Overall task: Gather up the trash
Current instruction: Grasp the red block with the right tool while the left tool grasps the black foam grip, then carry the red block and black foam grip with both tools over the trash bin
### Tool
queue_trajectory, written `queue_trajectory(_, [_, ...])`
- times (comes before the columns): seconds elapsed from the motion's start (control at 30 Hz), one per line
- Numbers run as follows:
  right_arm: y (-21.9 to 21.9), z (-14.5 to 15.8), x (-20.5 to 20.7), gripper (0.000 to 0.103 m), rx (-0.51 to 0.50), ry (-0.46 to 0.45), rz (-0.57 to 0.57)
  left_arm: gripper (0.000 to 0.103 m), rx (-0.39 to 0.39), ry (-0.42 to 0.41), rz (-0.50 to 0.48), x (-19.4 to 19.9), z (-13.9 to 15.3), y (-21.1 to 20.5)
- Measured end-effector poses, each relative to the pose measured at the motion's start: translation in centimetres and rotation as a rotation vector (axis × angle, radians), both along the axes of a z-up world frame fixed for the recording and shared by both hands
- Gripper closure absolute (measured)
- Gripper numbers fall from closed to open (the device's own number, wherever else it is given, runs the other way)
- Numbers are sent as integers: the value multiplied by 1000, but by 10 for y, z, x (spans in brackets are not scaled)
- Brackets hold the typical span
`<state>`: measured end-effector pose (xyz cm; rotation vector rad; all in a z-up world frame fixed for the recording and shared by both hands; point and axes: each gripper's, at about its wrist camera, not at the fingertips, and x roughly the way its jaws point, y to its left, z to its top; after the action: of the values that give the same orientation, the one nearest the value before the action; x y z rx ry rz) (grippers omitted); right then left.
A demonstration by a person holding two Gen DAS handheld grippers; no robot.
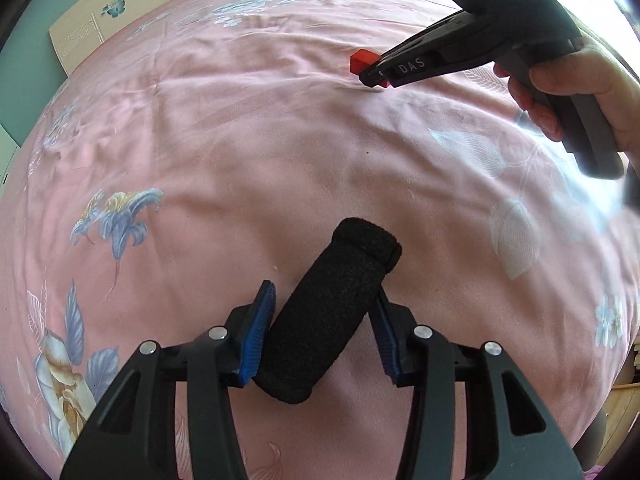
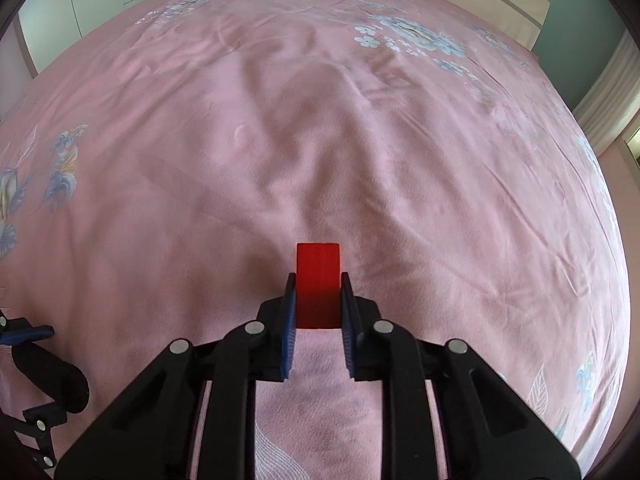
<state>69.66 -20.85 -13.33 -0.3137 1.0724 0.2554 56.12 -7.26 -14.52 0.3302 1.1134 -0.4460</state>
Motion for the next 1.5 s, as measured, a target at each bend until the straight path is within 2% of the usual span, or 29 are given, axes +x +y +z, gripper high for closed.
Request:
queue_trajectory(0.17, [-3,40,-36,82,18,-22,-3,54,-12,-14,51,-14,33,12])
queue_trajectory(0.33, [-4,96,-81,82,14,-72,1,54,-18,-83,90,-39,85,21])
queue_trajectory(0.67, [4,222,-203,82,-5,-230,37,54,-17,-271,140,-114,207,31])
queue_trajectory(1.0, [14,327,-320,82,14,-397,98,54,11,-456,125,-199,305,29])
queue_trajectory(1.17, [19,363,-373,82,33,-465,125,54,6,-530,133,-236,334,32])
queue_trajectory(1.5, [28,393,-457,82,31,-513,152,54,7,-587,138,-305,357,43])
